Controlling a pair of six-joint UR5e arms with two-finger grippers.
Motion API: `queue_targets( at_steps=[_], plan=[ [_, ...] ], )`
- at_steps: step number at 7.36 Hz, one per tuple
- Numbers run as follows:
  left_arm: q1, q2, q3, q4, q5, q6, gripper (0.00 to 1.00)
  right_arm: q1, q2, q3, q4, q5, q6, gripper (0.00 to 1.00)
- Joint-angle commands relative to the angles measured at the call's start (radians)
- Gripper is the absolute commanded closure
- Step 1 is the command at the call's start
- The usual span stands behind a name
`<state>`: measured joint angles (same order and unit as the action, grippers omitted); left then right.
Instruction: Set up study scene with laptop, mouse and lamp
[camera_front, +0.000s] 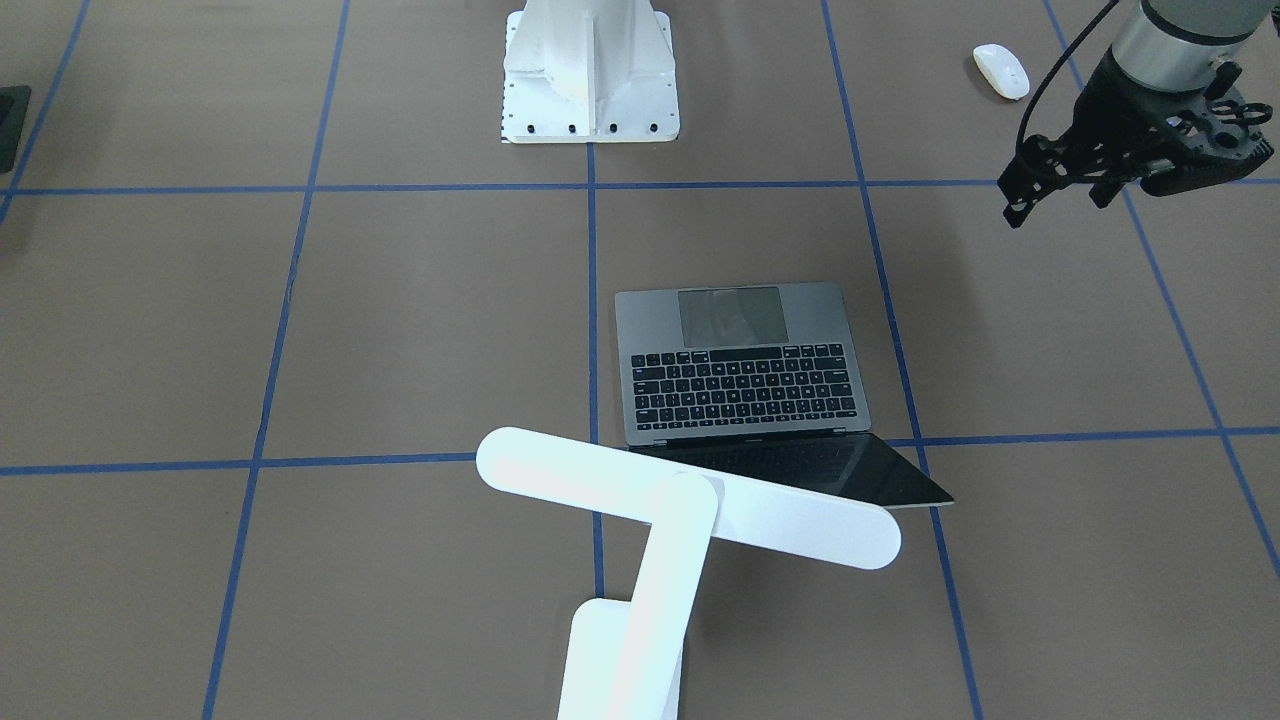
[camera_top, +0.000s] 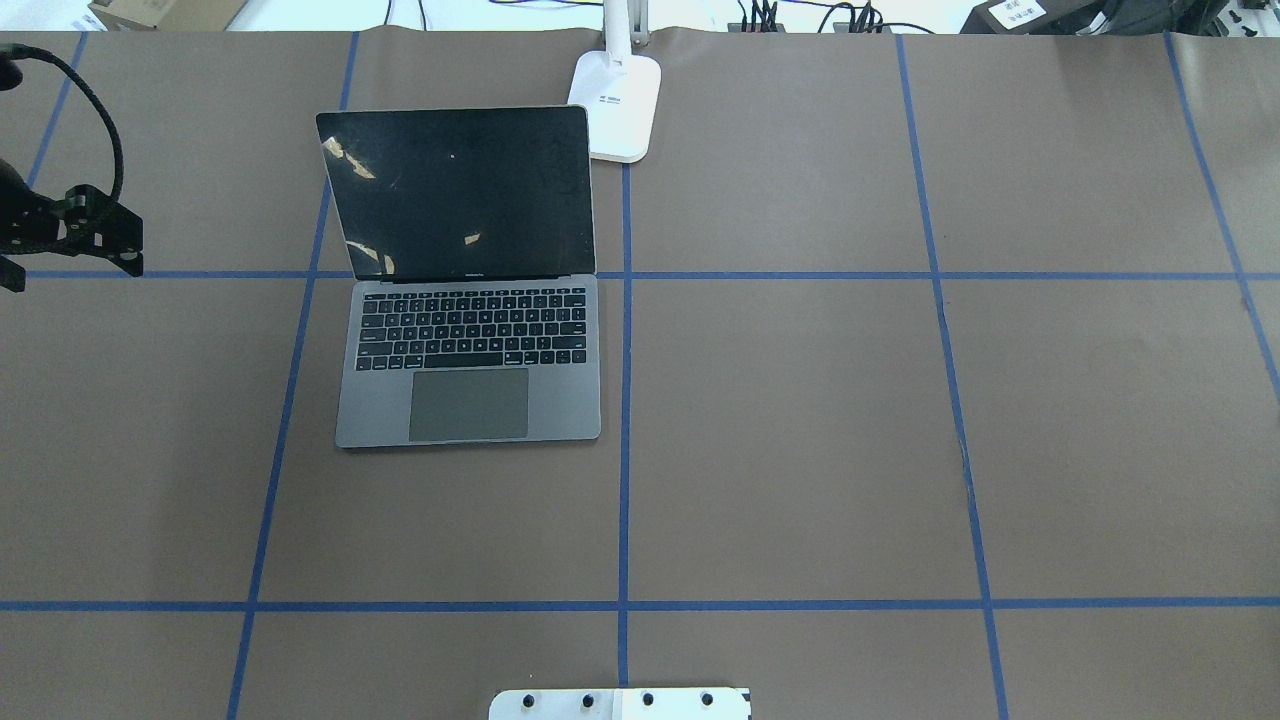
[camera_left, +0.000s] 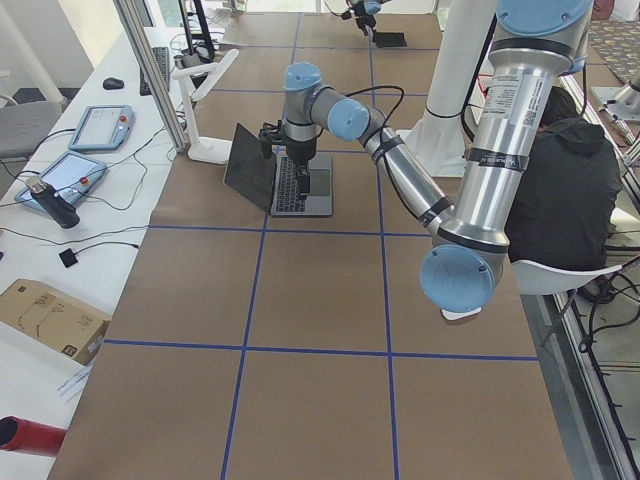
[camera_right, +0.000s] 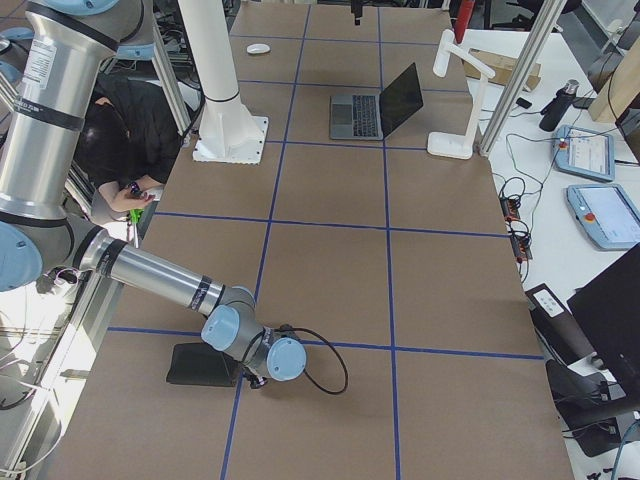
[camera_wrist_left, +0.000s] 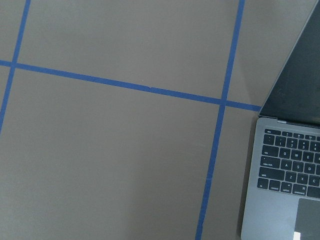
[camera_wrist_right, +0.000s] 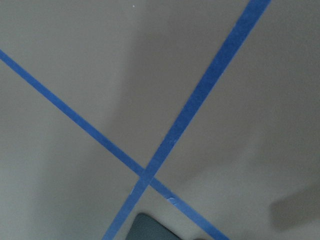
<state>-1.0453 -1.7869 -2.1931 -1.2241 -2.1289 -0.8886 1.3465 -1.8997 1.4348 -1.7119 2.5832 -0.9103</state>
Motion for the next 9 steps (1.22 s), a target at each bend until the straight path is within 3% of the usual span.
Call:
queue_targets(
  at_steps=[1,6,7,9],
  plan=[
    [0.001,-0.012,0.000,0.002,0.001,-0.003,0.00,-0.012,-0.007,-0.028,-0.002,0.011,-0.016,0.00],
    [0.001,-0.015,0.000,0.002,0.001,-0.004,0.00,-0.030,-0.045,-0.040,-0.003,0.014,-0.059,0.01],
    [0.002,-0.017,0.000,0.002,0.001,-0.004,0.00,-0.030,-0.061,-0.040,-0.003,0.015,-0.062,0.16],
    [0.002,-0.023,0.000,0.002,0.003,-0.012,0.00,-0.029,-0.065,-0.040,-0.006,0.049,-0.058,1.00]
  ],
)
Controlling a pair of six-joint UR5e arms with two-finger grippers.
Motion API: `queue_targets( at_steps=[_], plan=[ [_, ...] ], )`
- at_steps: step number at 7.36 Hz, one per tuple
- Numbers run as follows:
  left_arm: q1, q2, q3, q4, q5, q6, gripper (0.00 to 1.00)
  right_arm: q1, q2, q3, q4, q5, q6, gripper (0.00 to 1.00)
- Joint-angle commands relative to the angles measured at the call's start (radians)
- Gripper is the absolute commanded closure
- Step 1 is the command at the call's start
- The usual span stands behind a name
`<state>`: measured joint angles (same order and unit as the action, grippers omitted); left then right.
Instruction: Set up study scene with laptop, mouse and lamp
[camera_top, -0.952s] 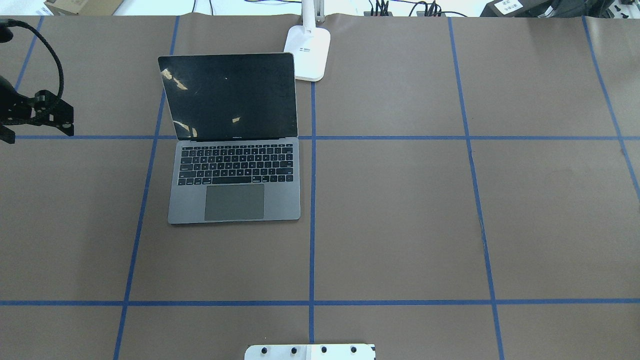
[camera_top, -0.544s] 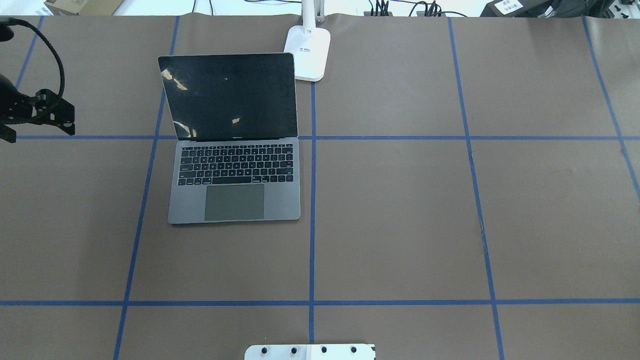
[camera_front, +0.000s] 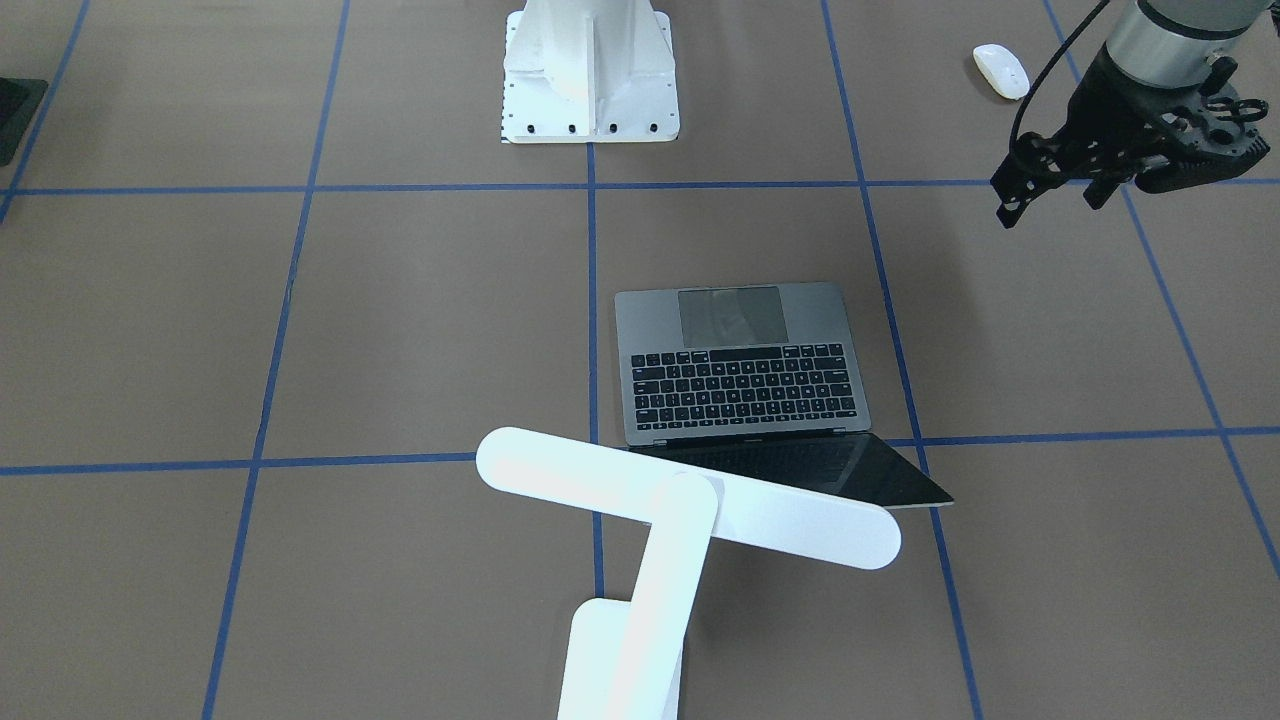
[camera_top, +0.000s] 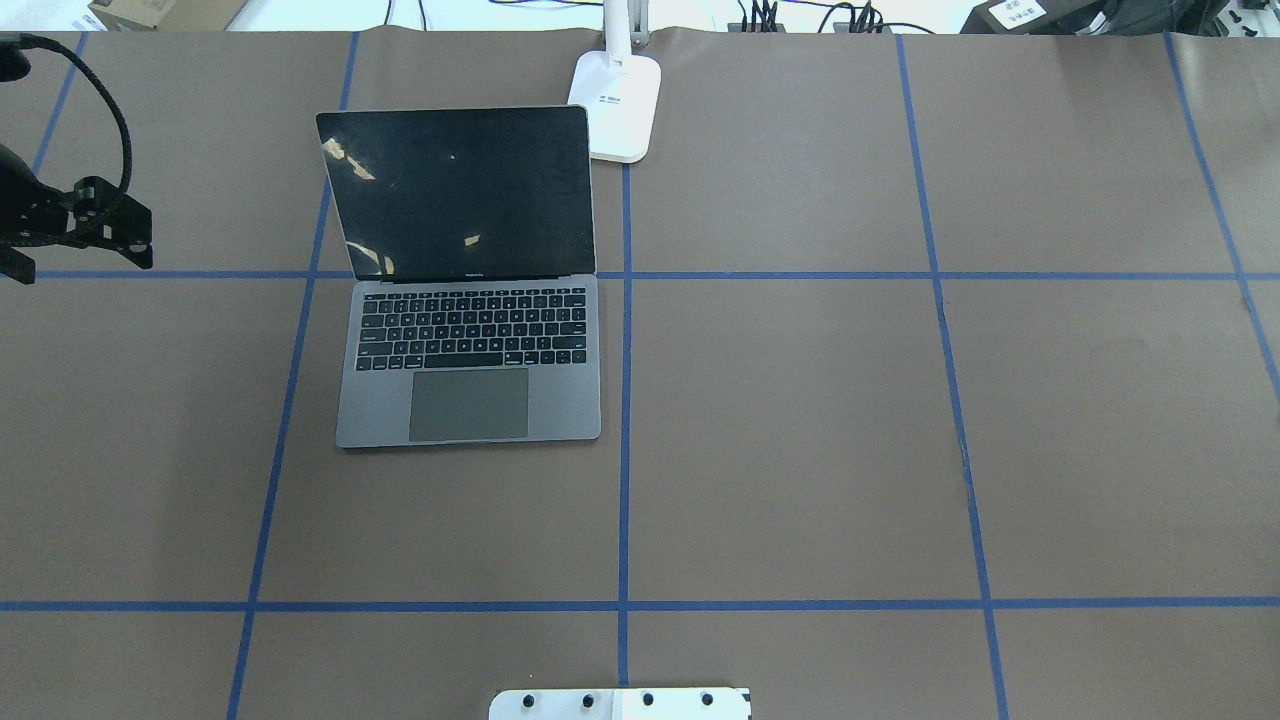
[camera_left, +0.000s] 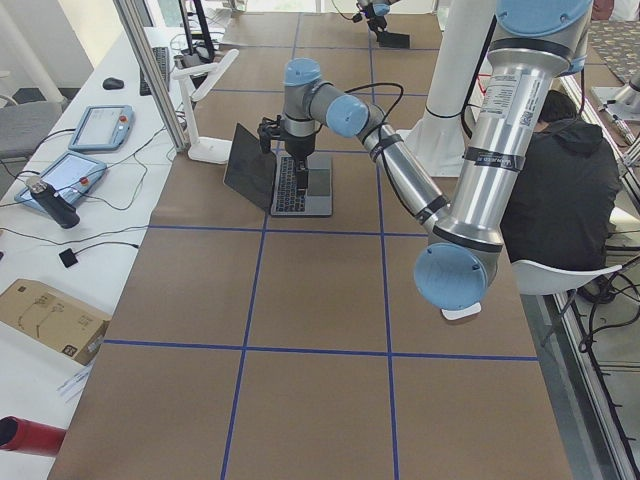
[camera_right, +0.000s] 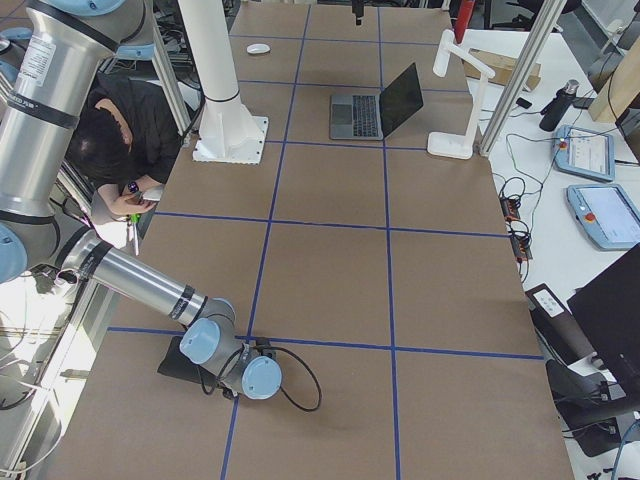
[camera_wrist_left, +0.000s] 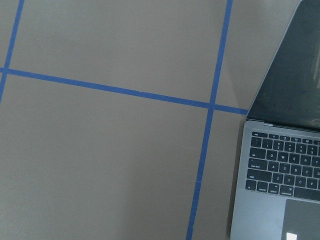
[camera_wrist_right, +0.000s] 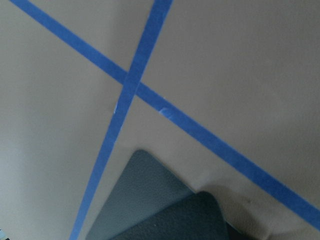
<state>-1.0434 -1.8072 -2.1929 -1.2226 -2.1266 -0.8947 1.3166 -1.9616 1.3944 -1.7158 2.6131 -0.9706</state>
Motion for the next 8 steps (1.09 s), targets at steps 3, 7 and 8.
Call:
queue_targets(
  at_steps=[3,7,8],
  plan=[
    [0.005,-0.003,0.004,0.000,-0.001,-0.029,0.00,0.004,0.000,0.148,-0.263,0.082,0.006,1.00],
    [0.006,-0.009,0.019,-0.002,-0.001,-0.035,0.00,0.032,0.044,0.529,-0.832,0.213,0.027,1.00],
    [0.006,-0.009,0.025,-0.002,-0.001,-0.033,0.00,0.032,0.099,0.555,-0.838,0.219,0.108,1.00]
  ],
)
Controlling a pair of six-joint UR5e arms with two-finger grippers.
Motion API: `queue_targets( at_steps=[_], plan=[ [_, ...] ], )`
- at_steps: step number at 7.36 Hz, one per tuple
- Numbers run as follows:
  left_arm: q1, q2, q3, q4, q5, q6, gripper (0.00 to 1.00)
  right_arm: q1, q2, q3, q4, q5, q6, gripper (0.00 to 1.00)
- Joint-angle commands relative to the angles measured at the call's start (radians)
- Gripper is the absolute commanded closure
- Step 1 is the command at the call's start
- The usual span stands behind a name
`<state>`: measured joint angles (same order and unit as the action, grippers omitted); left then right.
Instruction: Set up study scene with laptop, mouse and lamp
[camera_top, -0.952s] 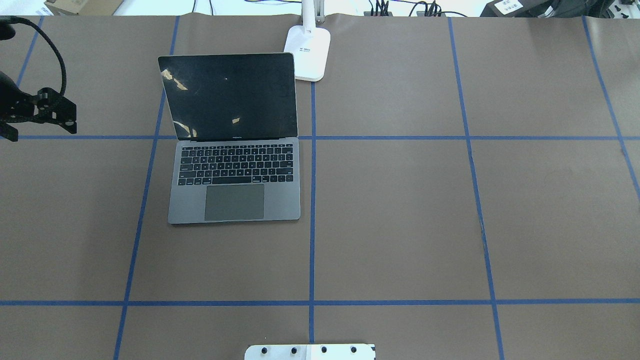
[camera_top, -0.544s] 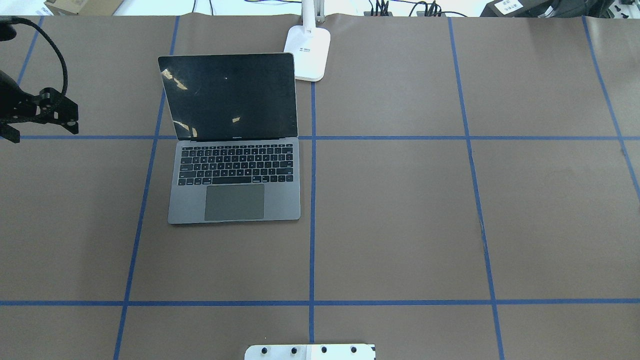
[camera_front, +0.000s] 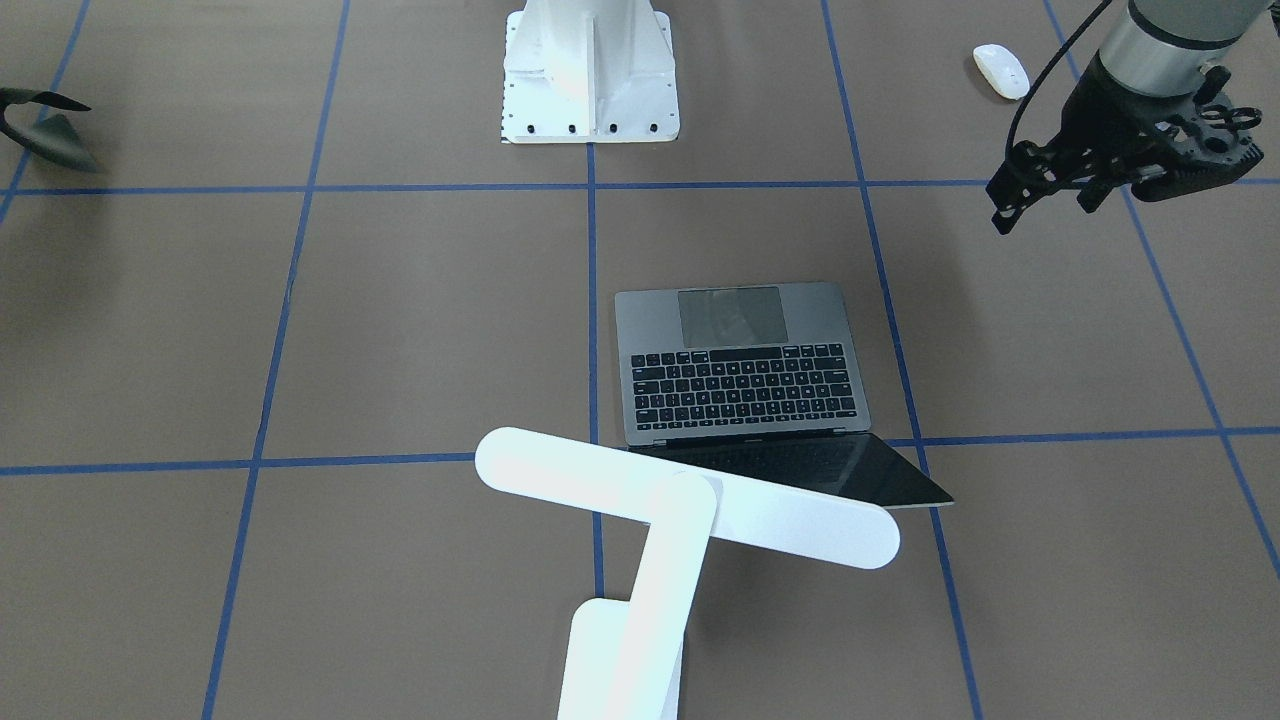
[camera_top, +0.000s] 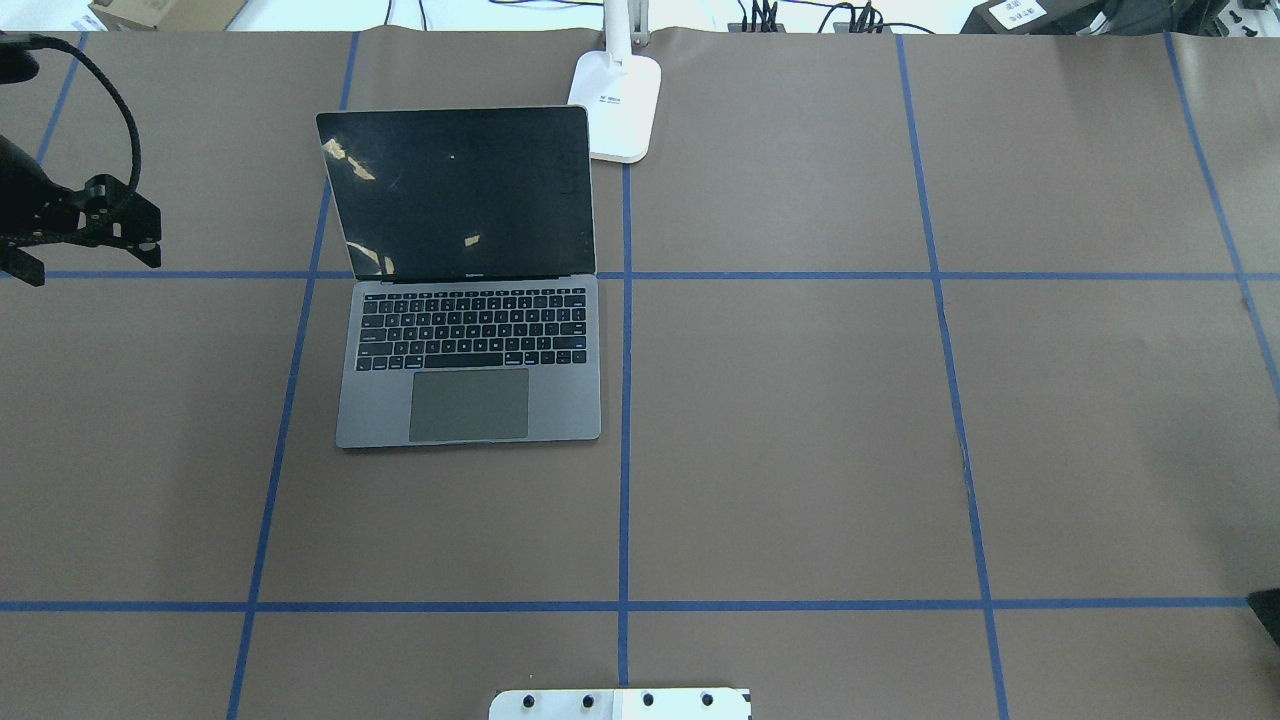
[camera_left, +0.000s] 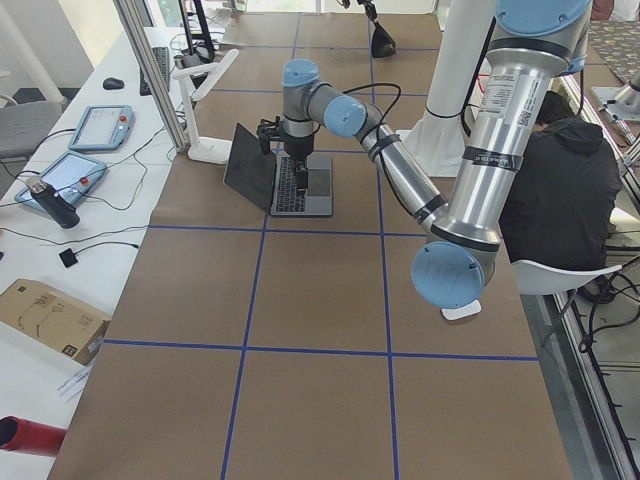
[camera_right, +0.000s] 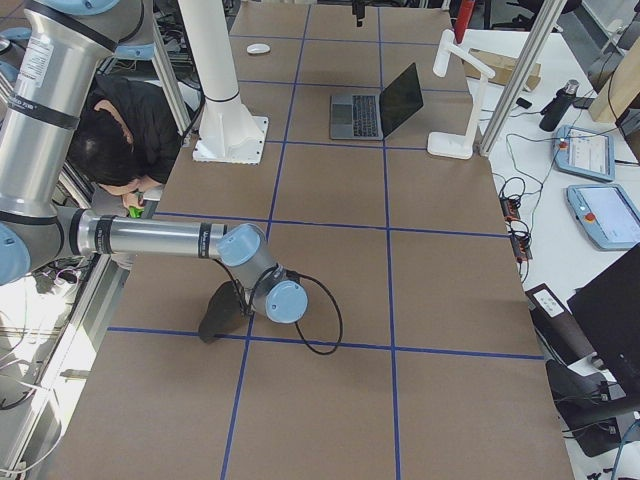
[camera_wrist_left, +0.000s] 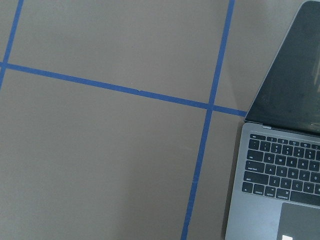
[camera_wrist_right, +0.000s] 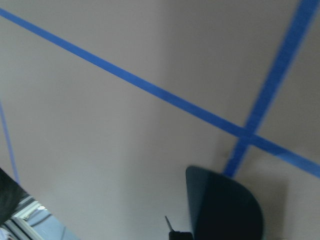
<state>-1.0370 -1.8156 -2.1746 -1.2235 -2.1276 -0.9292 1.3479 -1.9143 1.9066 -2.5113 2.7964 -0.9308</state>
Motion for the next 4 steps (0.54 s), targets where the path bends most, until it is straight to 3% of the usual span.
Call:
queue_targets(
  at_steps=[1,4],
  plan=[
    [0.000,-0.001,0.019,-0.002,-0.002,0.003,0.00,-0.003,0.131,0.072,-0.041,0.029,0.193,1.00],
    [0.000,-0.002,0.028,-0.017,0.000,0.003,0.00,-0.077,0.402,0.072,-0.034,-0.001,0.518,1.00]
  ],
)
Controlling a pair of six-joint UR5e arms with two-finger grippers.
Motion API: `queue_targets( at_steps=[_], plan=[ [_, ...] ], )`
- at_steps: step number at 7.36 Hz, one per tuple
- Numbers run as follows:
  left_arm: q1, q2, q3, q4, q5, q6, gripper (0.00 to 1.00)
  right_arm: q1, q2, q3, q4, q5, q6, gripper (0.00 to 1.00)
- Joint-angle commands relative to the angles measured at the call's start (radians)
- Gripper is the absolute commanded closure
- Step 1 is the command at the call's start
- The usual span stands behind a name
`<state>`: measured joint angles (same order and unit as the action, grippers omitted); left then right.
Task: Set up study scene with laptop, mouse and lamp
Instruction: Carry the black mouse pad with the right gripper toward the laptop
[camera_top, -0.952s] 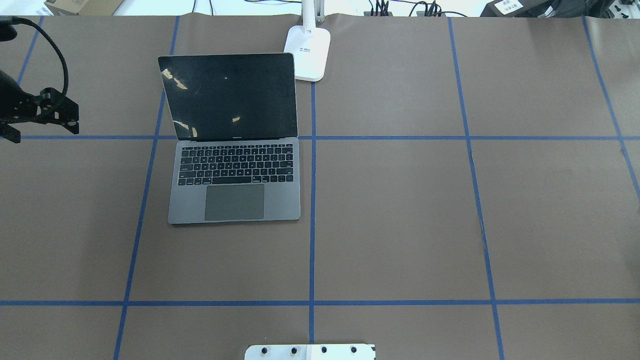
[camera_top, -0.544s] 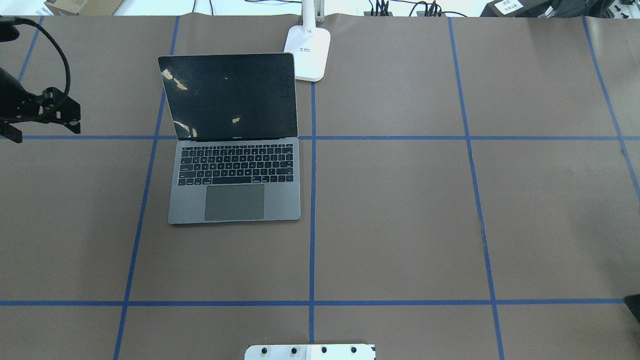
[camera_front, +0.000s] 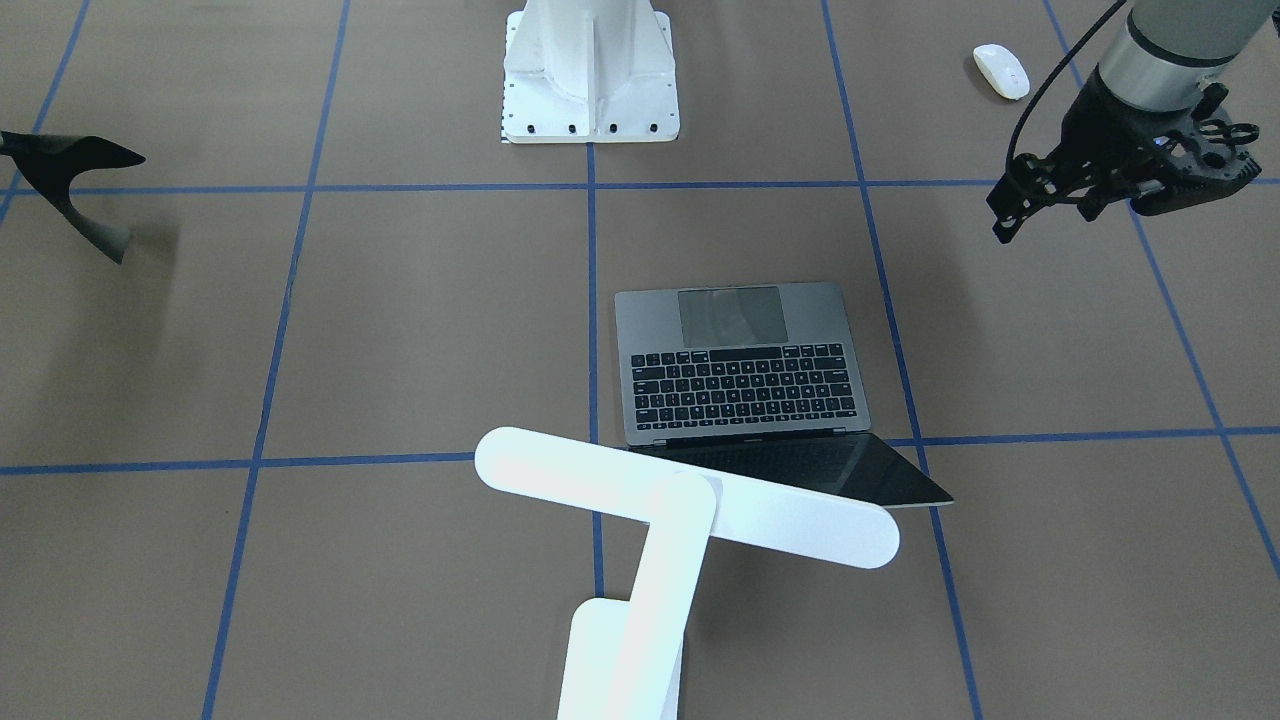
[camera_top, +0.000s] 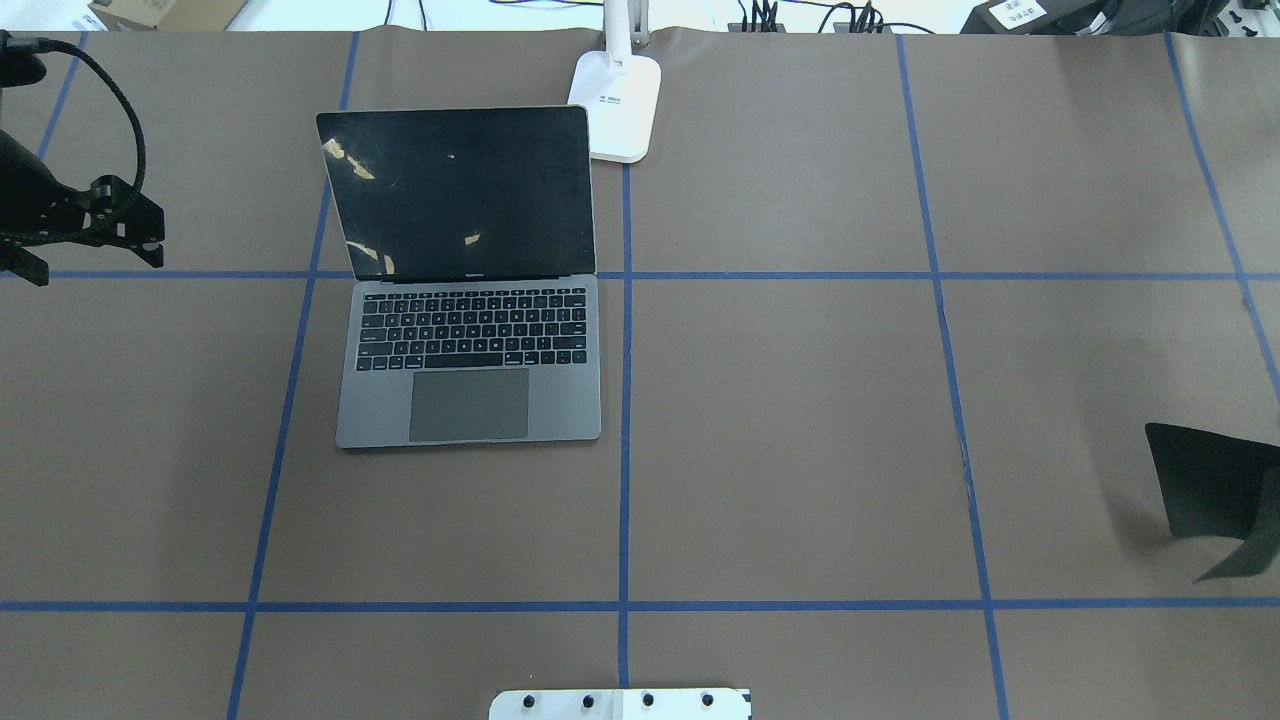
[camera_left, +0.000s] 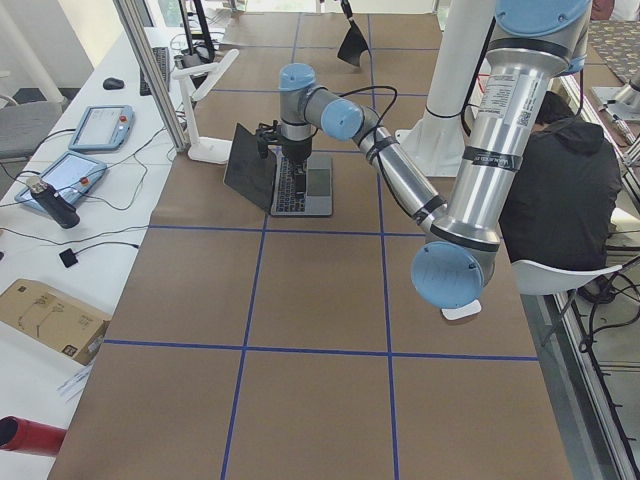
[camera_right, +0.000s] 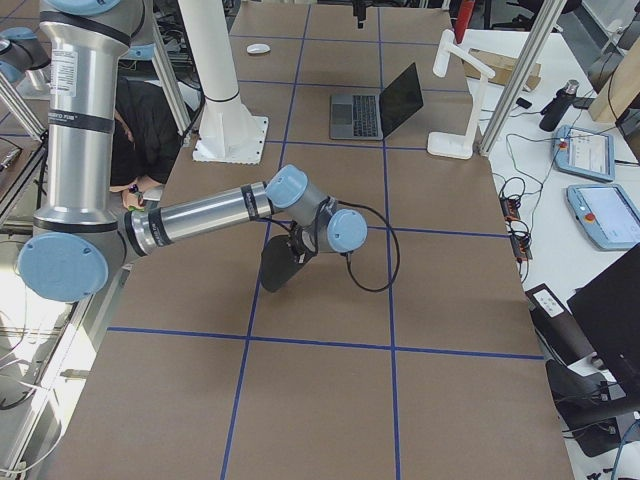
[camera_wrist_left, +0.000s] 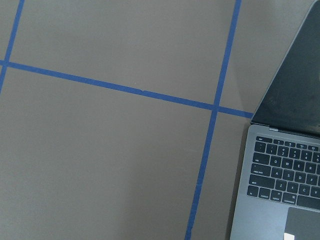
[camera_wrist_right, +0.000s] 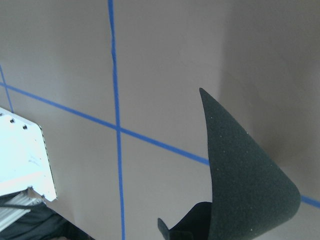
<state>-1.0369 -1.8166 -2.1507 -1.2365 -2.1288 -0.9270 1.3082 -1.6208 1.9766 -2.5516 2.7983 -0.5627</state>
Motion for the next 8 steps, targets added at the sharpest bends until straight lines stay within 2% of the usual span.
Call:
queue_targets(
  at_steps=[1,3,5,6,8],
  plan=[
    [0.000,-0.001,0.006,-0.004,0.000,0.000,0.00,-0.082,0.172,-0.001,0.005,0.006,0.235,1.00],
    [-0.002,-0.003,0.014,-0.004,0.001,0.002,0.00,-0.217,0.330,0.002,0.007,-0.002,0.445,1.00],
    [0.000,-0.006,0.032,-0.004,0.001,0.004,0.00,-0.311,0.454,-0.046,0.033,-0.002,0.571,1.00],
    [0.000,-0.012,0.035,-0.004,0.001,0.002,0.00,-0.355,0.481,-0.091,0.129,-0.002,0.674,1.00],
    [-0.002,-0.013,0.048,-0.004,0.001,0.004,0.00,-0.417,0.487,-0.178,0.508,-0.002,1.050,1.00]
  ],
)
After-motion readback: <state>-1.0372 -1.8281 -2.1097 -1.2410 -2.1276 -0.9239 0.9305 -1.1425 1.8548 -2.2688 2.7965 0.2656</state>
